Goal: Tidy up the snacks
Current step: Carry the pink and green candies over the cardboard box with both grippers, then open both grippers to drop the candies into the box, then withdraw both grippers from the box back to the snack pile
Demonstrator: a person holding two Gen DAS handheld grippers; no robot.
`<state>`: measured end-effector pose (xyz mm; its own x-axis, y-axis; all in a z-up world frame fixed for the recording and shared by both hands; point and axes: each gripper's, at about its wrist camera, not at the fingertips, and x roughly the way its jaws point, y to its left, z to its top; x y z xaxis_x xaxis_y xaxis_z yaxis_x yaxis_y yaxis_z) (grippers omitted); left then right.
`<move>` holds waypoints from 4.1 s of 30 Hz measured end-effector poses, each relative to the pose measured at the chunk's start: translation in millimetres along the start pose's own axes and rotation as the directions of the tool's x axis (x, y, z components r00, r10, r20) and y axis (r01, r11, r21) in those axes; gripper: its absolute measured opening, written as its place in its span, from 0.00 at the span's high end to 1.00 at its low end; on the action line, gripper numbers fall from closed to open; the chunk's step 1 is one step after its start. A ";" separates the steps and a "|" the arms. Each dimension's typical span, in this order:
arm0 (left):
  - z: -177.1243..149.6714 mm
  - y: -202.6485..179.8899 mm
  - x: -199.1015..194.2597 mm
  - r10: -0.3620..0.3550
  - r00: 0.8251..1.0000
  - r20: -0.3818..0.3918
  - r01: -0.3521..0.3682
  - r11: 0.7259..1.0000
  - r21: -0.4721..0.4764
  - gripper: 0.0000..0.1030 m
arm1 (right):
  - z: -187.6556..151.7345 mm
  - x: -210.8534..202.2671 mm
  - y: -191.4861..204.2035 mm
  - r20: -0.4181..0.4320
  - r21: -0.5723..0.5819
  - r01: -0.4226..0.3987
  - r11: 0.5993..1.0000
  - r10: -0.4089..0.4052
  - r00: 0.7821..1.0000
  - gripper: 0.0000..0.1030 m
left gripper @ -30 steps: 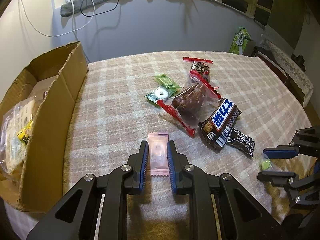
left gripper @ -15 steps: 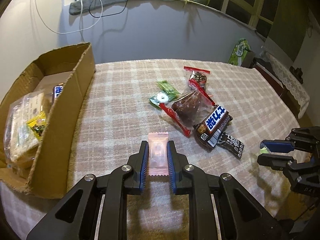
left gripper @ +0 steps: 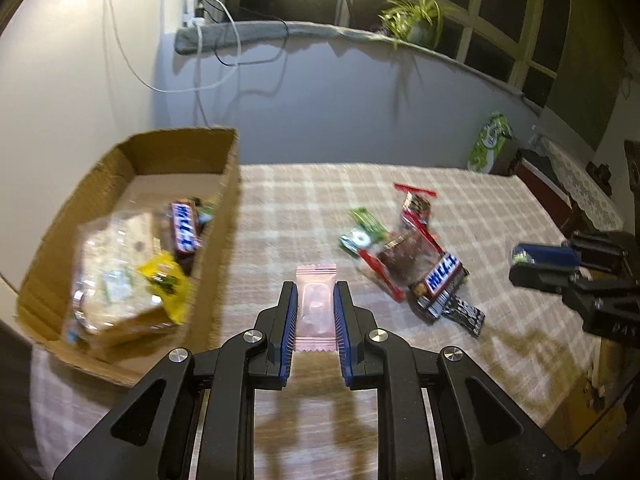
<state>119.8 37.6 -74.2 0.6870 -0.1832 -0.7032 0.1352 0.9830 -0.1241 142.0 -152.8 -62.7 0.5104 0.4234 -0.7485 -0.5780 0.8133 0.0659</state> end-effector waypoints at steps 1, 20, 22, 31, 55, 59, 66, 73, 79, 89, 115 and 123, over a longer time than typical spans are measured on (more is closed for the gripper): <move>1.5 3.7 -2.3 0.007 1.000 0.007 -0.007 1.000 -0.004 0.84 | 8.7 1.2 2.2 0.010 -0.010 0.000 1.000 0.000 1.000 0.78; 20.2 69.0 -28.4 0.121 0.989 0.090 -0.115 0.991 -0.072 0.84 | 107.1 59.5 49.2 0.028 -0.086 -0.106 0.991 0.109 0.994 0.78; 21.4 75.5 -28.5 0.130 0.987 0.094 -0.123 0.989 -0.079 0.84 | 116.2 67.7 54.6 0.026 -0.086 -0.124 0.989 0.126 0.992 0.78; 23.2 100.0 -26.0 0.157 0.983 0.095 -0.147 0.984 -0.103 0.84 | 155.5 109.4 86.6 0.010 -0.129 -0.144 0.981 0.147 0.989 0.78; 21.6 132.8 -10.5 0.176 0.982 0.073 -0.164 0.976 -0.146 0.77 | 179.7 176.0 118.9 -0.055 -0.159 -0.160 0.974 0.153 0.987 0.74; 21.0 132.4 -11.2 0.182 0.980 0.076 -0.170 0.975 -0.142 0.62 | 179.6 173.2 119.9 -0.040 -0.165 -0.152 0.975 0.147 0.988 0.40; 21.6 128.7 -16.7 0.187 0.979 0.084 -0.174 0.975 -0.139 0.58 | 180.3 161.6 119.3 -0.010 -0.171 -0.131 0.977 0.131 0.991 0.25; 22.0 115.6 -28.3 0.187 0.978 0.098 -0.174 0.977 -0.127 0.57 | 177.7 140.0 113.9 0.017 -0.164 -0.114 0.980 0.118 0.993 0.16; 23.3 97.9 -38.5 0.178 0.977 0.116 -0.166 0.980 -0.109 0.53 | 169.9 112.8 101.7 0.047 -0.154 -0.098 0.983 0.107 0.993 0.16; 24.5 64.5 -41.1 0.140 0.982 0.124 -0.132 0.989 -0.074 0.53 | 145.1 67.1 62.9 0.086 -0.111 -0.070 0.991 0.080 0.993 0.16; 21.1 -28.2 9.3 -0.048 0.999 0.005 0.048 0.997 0.063 0.53 | 9.4 27.5 -27.0 -0.091 -0.055 -0.010 0.998 0.005 0.996 0.27; 24.7 -63.8 38.9 -0.100 0.993 -0.060 0.109 0.980 0.165 0.53 | -25.1 48.2 -25.1 -0.172 -0.041 -0.040 0.998 0.033 0.985 0.49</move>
<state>155.6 -32.5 -76.4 0.6262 -0.2801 -0.7276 0.3251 0.9420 -0.0828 165.1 -162.8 -117.1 0.3745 0.3749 -0.8481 -0.6236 0.7787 0.0689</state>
